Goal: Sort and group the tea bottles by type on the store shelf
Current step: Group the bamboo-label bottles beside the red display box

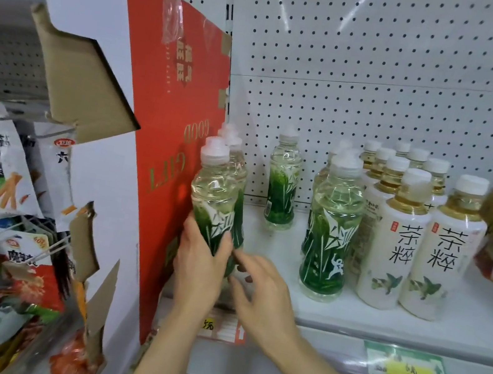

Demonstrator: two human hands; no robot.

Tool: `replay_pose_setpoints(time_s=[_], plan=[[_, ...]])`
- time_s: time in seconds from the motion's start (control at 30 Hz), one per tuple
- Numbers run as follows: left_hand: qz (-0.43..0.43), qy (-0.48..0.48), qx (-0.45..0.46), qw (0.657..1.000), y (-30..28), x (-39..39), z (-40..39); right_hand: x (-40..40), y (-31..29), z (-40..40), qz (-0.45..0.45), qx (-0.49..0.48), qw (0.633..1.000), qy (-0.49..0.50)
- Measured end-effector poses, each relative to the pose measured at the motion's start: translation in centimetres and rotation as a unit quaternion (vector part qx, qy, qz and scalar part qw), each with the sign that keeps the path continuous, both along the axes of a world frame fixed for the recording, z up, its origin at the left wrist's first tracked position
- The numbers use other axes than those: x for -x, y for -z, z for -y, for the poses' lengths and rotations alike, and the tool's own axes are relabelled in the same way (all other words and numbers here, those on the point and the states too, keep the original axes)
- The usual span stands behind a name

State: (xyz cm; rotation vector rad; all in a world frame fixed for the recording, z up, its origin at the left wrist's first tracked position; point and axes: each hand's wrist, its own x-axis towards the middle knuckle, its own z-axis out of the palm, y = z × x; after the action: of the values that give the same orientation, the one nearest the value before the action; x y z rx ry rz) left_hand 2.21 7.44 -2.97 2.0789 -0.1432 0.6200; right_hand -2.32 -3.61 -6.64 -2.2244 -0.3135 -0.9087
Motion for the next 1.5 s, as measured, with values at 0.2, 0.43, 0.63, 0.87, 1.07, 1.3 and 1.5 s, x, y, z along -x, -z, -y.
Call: replay_pose_setpoints(time_s=[0.2, 0.43, 0.63, 0.87, 1.07, 1.3, 1.5], plan=[[0.086, -0.029, 0.044, 0.995, 0.8, 3.8, 1.5, 3.1, -0.3, 3.8, 0.126, 0.008, 0.989, 0.073], [0.062, 0.221, 0.077, 0.97, -1.9, 4.9, 10.0, 4.9, -0.2, 8.5, 0.144, 0.024, 0.974, 0.176], [-0.023, 0.245, 0.049, 0.968, -1.6, 3.2, 13.7, 5.8, 0.7, 10.1, 0.132, 0.009, 0.966, 0.224], [-0.039, 0.22, 0.161, 0.961, -0.9, 3.2, 11.9, 5.7, -0.2, 9.3, -0.017, -0.084, 0.979, 0.186], [0.032, 0.181, 0.23, 0.956, -2.0, 5.9, 6.8, 2.3, -2.1, 8.8, -0.075, -0.14, 0.975, 0.155], [0.064, 0.141, 0.297, 0.942, -2.3, 7.7, 3.1, -4.7, -3.5, 10.4, -0.132, -0.208, 0.948, 0.2], [0.09, 0.123, 0.3, 0.942, -2.3, 8.2, 2.2, -7.6, -4.3, 10.3, -0.174, -0.216, 0.941, 0.197]])
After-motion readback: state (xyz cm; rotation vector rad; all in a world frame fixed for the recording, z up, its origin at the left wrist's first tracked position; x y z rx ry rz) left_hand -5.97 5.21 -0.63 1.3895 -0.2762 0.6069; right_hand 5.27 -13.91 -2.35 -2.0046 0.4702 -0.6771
